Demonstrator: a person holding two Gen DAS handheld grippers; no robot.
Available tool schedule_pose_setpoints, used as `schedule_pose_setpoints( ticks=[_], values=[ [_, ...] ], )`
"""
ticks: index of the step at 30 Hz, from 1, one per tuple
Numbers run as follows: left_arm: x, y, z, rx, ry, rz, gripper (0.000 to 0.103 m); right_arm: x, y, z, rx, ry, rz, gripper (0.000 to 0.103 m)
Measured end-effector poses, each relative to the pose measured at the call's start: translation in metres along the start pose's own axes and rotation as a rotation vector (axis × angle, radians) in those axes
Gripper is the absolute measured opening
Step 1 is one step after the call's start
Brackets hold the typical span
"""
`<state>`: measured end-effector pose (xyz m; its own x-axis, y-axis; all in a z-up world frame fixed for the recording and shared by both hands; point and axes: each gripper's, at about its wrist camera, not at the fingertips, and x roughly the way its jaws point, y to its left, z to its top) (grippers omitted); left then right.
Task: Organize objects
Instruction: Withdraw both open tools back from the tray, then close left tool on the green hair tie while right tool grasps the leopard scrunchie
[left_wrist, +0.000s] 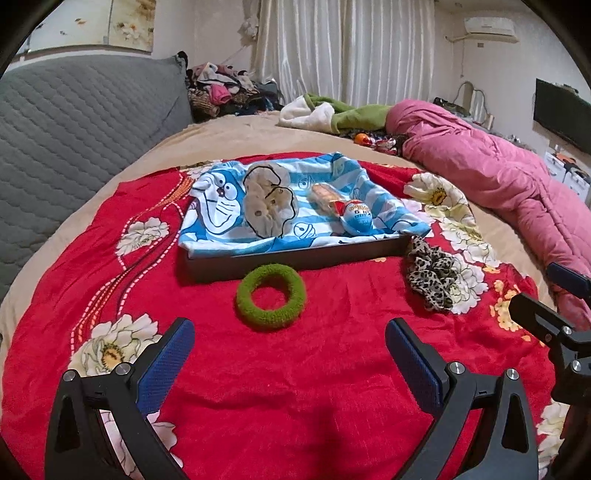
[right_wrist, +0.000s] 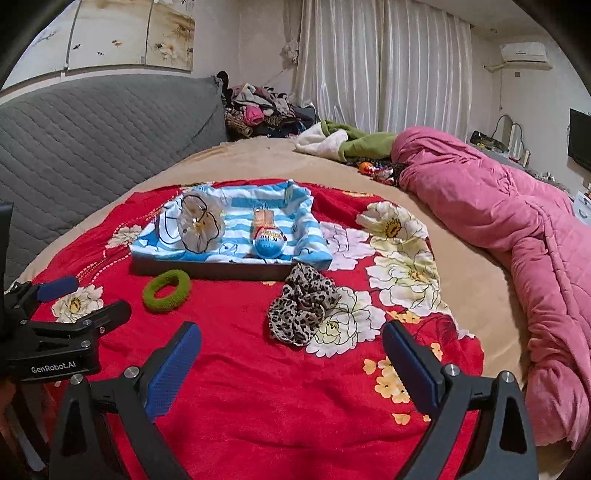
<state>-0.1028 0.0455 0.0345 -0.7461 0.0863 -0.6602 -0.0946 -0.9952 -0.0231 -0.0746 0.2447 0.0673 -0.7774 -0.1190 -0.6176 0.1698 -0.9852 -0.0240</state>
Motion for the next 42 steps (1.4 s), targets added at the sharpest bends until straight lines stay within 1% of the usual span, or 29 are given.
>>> schedule_pose_setpoints(
  ticks=[12, 21, 29, 38, 39, 42],
  values=[
    [0.050, 0.000, 0.002, -0.006, 0.059, 0.011, 0.103, 0.040, -0.007, 0.002, 0.006, 0.048, -0.017, 0.099],
    [0.081, 0.004, 0.009, -0.009, 0.090, 0.023, 0.103, 0.079, -0.014, 0.000, 0.014, 0.108, -0.031, 0.099],
    [0.105, 0.007, 0.012, -0.006, 0.117, 0.024, 0.103, 0.100, -0.019, 0.003, 0.021, 0.134, -0.036, 0.099],
    [0.122, 0.010, 0.013, -0.019, 0.140, 0.009, 0.102, 0.129, -0.017, 0.003, 0.020, 0.189, -0.040, 0.099],
    [0.124, 0.011, 0.013, -0.019, 0.143, 0.010, 0.102, 0.131, -0.017, 0.003, 0.020, 0.192, -0.040, 0.099],
    [0.126, 0.010, 0.013, -0.015, 0.151, 0.007, 0.093, 0.139, -0.016, 0.003, 0.019, 0.200, -0.040, 0.099]
  ],
)
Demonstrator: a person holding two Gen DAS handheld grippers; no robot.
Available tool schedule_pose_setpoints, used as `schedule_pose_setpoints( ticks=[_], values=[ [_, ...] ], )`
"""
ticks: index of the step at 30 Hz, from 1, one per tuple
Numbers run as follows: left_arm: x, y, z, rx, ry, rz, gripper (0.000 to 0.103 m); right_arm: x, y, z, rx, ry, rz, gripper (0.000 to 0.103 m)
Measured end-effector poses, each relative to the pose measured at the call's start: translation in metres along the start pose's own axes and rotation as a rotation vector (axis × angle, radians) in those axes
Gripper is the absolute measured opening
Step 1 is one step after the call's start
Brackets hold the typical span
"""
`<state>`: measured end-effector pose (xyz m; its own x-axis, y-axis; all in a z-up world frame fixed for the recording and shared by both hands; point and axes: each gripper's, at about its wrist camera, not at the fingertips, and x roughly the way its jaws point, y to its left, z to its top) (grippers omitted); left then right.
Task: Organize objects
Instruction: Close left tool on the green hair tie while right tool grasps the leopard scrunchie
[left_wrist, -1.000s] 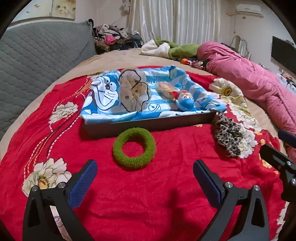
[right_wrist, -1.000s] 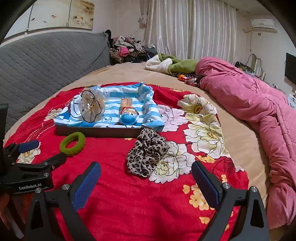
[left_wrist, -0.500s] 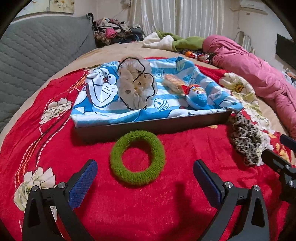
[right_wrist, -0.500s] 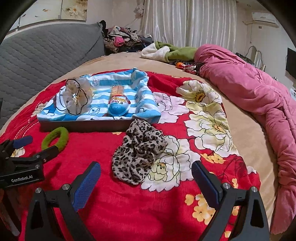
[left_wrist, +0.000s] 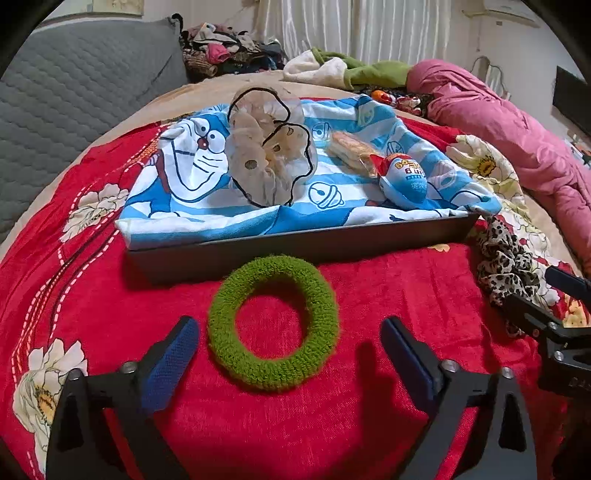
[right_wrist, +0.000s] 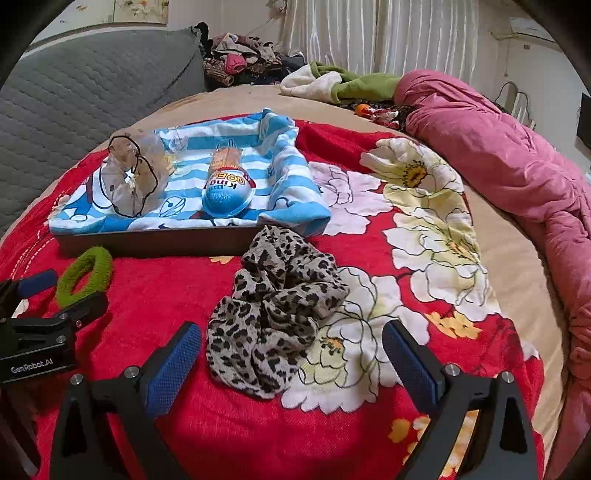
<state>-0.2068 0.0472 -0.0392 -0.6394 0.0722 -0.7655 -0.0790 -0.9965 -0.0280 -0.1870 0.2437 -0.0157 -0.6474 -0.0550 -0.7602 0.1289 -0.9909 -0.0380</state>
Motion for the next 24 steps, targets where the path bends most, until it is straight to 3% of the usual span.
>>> schedule_pose_setpoints(
  ticks=[2, 4, 10, 16, 20, 24],
  values=[
    [0.001, -0.001, 0.000, 0.006, 0.007, 0.002, 0.085, 0.004, 0.002, 0.001, 0.001, 0.004, 0.001, 0.099],
    [0.004, 0.000, 0.000, 0.005, 0.018, 0.010, 0.069, 0.007, 0.002, 0.003, 0.002, 0.010, 0.006, 0.099],
    [0.007, 0.005, -0.001, -0.012, 0.033, 0.009, 0.064, 0.015, 0.005, 0.008, -0.003, 0.021, 0.015, 0.088],
    [0.011, 0.006, 0.000, -0.021, 0.045, -0.008, 0.061, 0.026, 0.011, 0.011, -0.014, 0.048, 0.032, 0.066],
    [0.011, 0.008, 0.000, -0.032, 0.046, -0.021, 0.057, 0.031, 0.014, 0.012, -0.018, 0.059, 0.050, 0.044],
    [0.010, 0.010, 0.000, -0.044, 0.040, -0.027, 0.042, 0.027, 0.015, 0.010, -0.017, 0.051, 0.085, 0.027]
  ],
)
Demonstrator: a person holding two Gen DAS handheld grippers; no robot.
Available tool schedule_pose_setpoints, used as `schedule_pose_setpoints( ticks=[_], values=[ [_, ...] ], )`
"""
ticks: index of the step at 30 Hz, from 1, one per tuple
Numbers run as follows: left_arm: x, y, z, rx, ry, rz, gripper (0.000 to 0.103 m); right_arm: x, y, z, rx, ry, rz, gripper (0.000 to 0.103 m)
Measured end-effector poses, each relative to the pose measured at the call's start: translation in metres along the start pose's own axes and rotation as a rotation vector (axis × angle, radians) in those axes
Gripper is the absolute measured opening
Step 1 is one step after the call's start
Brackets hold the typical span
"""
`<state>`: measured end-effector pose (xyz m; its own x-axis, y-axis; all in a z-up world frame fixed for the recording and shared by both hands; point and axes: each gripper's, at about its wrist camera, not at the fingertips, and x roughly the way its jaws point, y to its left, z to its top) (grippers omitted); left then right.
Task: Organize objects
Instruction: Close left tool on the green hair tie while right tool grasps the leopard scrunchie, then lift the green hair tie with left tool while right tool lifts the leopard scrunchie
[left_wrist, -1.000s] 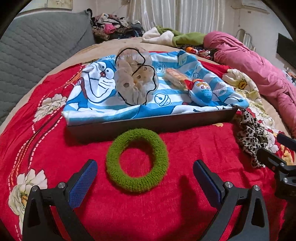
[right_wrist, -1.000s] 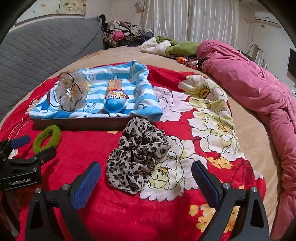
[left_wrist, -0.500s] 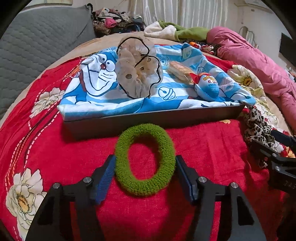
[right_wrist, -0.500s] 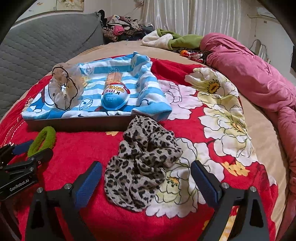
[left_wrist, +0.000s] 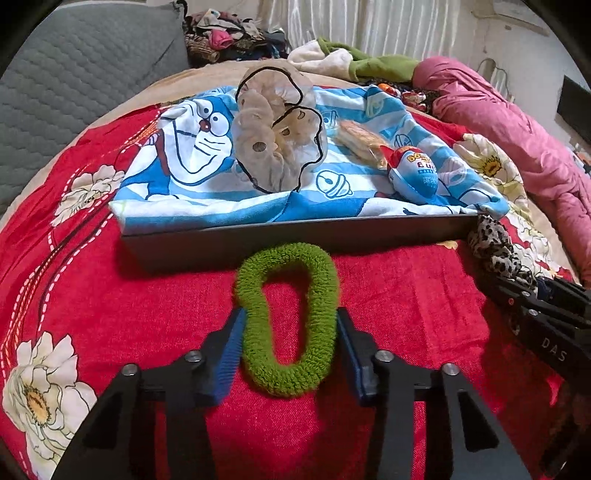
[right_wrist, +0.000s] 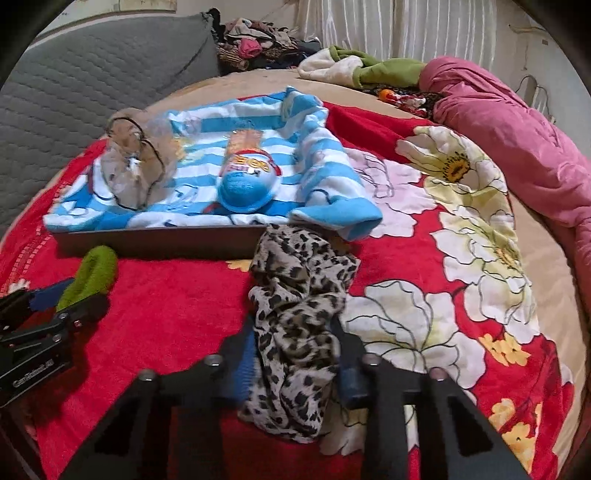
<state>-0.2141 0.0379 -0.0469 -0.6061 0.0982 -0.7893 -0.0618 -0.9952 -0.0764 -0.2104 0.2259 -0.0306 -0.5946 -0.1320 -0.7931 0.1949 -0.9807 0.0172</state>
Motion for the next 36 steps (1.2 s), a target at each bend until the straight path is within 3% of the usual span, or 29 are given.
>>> schedule_pose_setpoints(
  ticks=[6, 9, 36],
  values=[
    [-0.004, 0.002, -0.001, -0.020, -0.007, -0.003, 0.026, -0.010, 0.003, -0.005, -0.002, -0.015, 0.033, 0.021],
    [-0.007, 0.004, -0.001, -0.042, -0.013, -0.021, 0.024, -0.016, 0.006, -0.007, -0.007, -0.029, 0.045, 0.021],
    [-0.087, -0.002, -0.017, -0.035, -0.105, -0.015, 0.022, -0.089, 0.034, -0.028, -0.020, -0.108, 0.101, 0.021]
  ],
)
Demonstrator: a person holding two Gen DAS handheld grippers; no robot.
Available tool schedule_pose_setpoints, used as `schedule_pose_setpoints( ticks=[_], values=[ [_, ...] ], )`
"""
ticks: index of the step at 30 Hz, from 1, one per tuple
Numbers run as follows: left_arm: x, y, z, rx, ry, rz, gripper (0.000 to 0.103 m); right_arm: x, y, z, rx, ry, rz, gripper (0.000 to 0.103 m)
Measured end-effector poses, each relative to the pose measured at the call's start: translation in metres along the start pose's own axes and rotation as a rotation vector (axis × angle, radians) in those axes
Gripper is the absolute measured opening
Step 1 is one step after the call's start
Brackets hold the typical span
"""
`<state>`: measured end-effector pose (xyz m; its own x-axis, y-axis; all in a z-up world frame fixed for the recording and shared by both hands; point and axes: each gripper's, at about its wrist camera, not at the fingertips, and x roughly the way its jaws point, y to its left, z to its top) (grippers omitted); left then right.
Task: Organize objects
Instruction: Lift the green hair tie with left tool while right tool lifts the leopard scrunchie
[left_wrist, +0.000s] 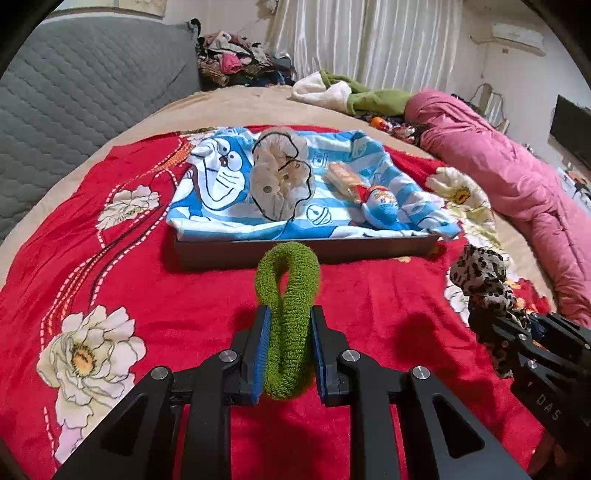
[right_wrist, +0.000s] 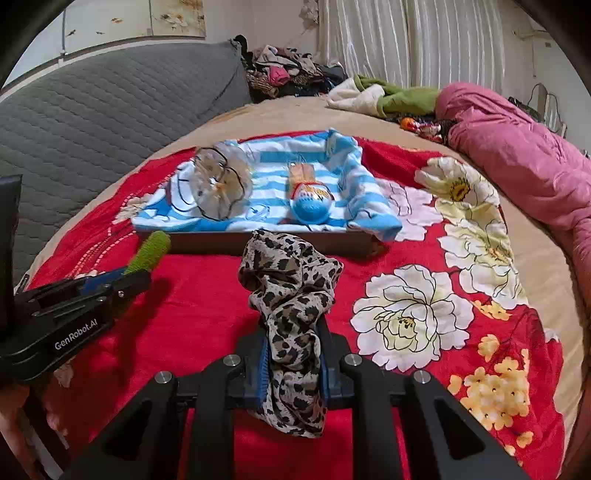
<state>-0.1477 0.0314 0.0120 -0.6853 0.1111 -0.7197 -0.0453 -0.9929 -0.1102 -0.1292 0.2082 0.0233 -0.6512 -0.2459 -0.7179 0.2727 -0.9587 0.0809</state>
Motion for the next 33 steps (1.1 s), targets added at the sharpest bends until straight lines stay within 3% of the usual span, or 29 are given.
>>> schedule_pose_setpoints(
  ticks=[20, 33],
  values=[
    [-0.120, 0.003, 0.007, 0.008, -0.179, 0.018, 0.022, -0.107, 0.054, 0.022, -0.095, -0.186, 0.008, 0.021],
    [-0.174, 0.005, 0.019, 0.017, -0.282, 0.048, 0.022, -0.156, 0.074, 0.031, -0.124, -0.288, -0.005, 0.021]
  ],
)
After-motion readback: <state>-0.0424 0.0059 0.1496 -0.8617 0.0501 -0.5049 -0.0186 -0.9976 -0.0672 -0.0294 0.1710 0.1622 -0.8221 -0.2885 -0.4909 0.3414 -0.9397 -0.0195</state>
